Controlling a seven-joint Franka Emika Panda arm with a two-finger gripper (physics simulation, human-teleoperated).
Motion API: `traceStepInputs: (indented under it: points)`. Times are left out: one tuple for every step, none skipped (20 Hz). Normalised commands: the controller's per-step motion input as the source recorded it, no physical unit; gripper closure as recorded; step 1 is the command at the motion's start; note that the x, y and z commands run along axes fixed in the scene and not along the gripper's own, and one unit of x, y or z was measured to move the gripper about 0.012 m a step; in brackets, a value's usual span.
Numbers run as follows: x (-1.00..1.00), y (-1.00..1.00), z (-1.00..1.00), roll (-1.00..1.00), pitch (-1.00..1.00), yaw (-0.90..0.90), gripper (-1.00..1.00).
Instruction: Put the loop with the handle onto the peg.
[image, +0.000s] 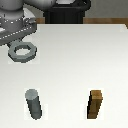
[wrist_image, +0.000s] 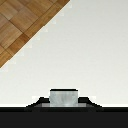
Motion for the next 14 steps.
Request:
traceStepInputs:
  points:
    - [1.0, -0.25, 0.0, 0.0, 0.0, 0.0, 1.0]
    - [0.0, 0.0, 0.0, 0.0, 0.0, 0.0, 1.0]
    - [0.0, 0.0, 0.0, 0.0, 0.0, 0.0, 1.0]
    - [0.0, 0.0, 0.0, 0.0, 0.0, 0.0, 1.0]
    - [0.0, 0.0, 0.0, 0.0, 0.0, 0.0, 1.0]
    - [0.0, 0.0, 0.0, 0.0, 0.0, 0.0, 1.0]
    - [0.0, 0.0, 0.0, 0.0, 0.0, 0.0, 1.0]
    - [0.0, 0.0, 0.0, 0.0, 0.0, 0.0, 1.0]
    - [0.0, 0.0, 0.0, 0.0, 0.0, 0.0, 1.0]
    - [1.0, 0.0, 0.0, 0.0, 0.0, 0.0, 1.0]
    - [0.0, 0.0, 0.0, 0.0, 0.0, 0.0, 1.0]
    - [1.0, 0.0, 0.0, 0.0, 0.0, 0.0, 1.0]
    - [1.0, 0.0, 0.0, 0.0, 0.0, 0.0, 1.0]
    - [1.0, 0.0, 0.0, 0.0, 0.0, 0.0, 1.0]
